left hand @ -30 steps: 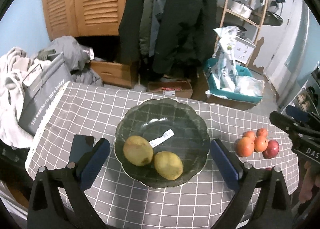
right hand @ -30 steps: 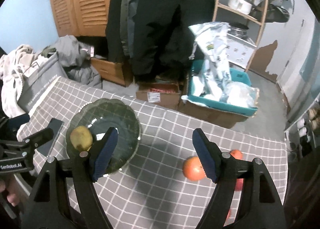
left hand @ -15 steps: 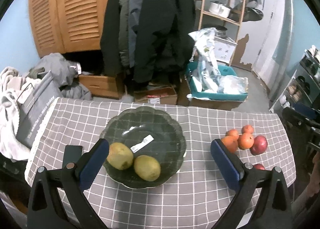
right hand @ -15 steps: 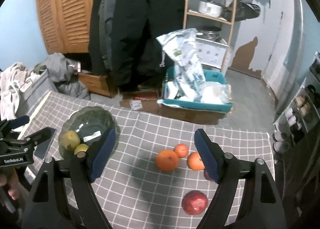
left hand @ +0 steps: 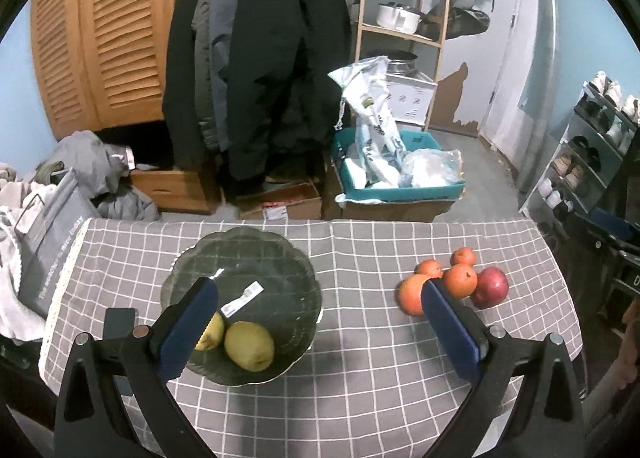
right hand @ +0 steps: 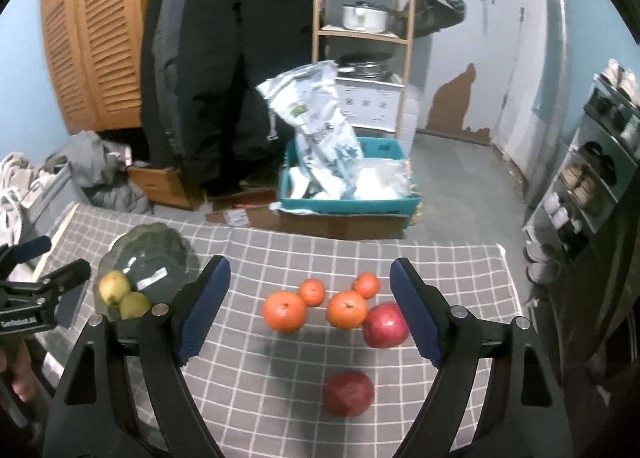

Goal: Organize fruits
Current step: 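Lift both tools away from the bowl back toward the fruit, then lower the right tool onto the red apple and grasp it, then lower the left tool onto the large orange and close on it, then carry the apple and the large orange over the green glass bowl with both tools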

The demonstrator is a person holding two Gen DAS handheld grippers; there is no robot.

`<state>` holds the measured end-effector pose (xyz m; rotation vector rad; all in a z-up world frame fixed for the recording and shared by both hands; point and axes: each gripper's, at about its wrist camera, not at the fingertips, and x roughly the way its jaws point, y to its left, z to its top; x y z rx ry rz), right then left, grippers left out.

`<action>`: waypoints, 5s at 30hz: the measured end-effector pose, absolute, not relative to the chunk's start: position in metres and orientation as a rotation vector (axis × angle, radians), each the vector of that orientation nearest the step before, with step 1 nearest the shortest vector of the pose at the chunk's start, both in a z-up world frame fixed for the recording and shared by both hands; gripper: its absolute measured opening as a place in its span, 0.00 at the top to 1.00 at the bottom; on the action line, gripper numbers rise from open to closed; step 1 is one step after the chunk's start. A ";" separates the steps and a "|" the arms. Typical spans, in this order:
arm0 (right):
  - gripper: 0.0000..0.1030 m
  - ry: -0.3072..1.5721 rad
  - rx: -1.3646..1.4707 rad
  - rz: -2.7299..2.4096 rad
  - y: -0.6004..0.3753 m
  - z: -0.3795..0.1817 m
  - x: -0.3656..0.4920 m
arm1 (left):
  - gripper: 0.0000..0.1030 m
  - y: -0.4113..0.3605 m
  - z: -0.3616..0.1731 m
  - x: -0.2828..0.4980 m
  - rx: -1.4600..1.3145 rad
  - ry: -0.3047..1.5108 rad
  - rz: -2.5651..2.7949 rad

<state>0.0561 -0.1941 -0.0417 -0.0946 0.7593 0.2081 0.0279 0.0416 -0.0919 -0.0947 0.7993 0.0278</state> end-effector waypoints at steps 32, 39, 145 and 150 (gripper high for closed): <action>0.18 1.171 0.022 0.121 -0.264 -0.206 0.064 | 0.01 -0.060 -0.210 0.056 0.082 1.066 -0.078; 0.18 1.265 0.013 0.130 -0.259 -0.240 0.065 | 0.01 -0.063 -0.238 0.061 0.078 1.136 -0.074; 0.30 1.046 -0.027 0.127 -0.257 -0.195 0.128 | 0.35 -0.083 -0.234 0.140 -0.060 1.109 -0.178; 0.30 1.027 -0.038 0.135 -0.250 -0.187 0.126 | 0.35 -0.076 -0.223 0.133 -0.064 1.082 -0.175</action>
